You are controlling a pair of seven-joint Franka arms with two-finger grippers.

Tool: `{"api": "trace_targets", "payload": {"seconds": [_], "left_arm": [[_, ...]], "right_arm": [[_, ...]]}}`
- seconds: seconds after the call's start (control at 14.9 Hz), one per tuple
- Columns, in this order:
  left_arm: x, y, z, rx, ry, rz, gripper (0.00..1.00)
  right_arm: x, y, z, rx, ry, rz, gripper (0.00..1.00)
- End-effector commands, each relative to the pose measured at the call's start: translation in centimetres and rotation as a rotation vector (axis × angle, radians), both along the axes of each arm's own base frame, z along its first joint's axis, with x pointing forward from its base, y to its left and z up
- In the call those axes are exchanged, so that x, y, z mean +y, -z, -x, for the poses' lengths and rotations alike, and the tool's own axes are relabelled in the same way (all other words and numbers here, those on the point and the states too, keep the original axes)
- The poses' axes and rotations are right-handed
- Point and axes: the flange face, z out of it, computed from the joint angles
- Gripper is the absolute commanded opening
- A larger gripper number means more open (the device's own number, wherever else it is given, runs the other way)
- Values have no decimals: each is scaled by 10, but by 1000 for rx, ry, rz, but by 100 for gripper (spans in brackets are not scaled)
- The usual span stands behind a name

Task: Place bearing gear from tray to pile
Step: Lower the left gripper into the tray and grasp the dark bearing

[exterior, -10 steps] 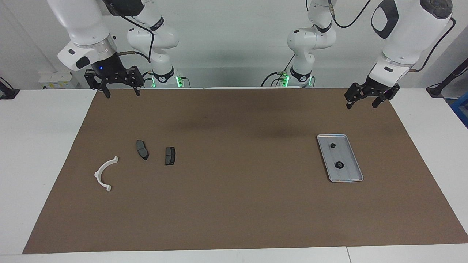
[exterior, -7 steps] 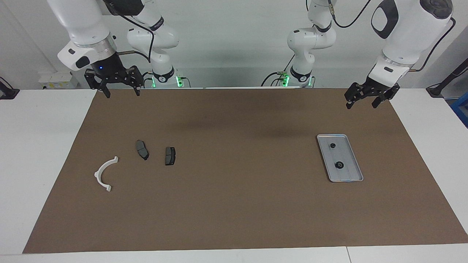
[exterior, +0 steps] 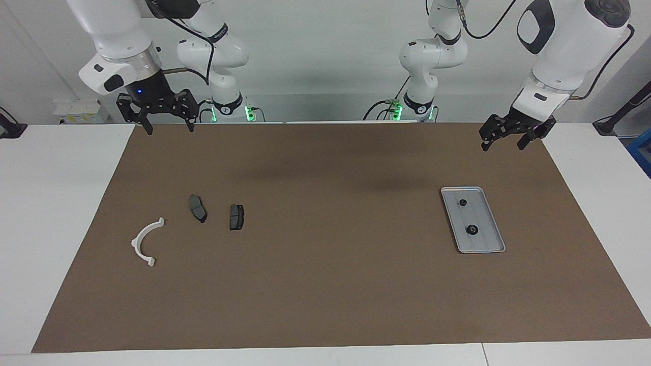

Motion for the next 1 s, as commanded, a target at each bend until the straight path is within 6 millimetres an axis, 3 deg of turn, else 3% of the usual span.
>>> {"api": "trace_targets", "payload": {"seconds": [0.0, 0.13, 0.33, 0.54, 0.8, 0.94], "left_arm": [[9, -2, 4, 40, -59, -5, 100], [3, 1, 3, -5, -58, -3, 100], [9, 32, -13, -46, -63, 1, 100], [15, 91, -41, -67, -70, 11, 100], [40, 178, -36, -81, -109, 11, 100], [36, 216, -49, -47, -105, 17, 100]], "right_arm": [[0, -7, 7, -7, 11, -26, 100], [0, -9, 9, -10, 10, -24, 100], [1, -9, 9, -10, 8, -24, 100], [-1, -14, 11, -20, 11, -26, 100], [1, -14, 12, -23, 19, -27, 100], [1, -15, 12, -26, 19, -27, 100]]}}
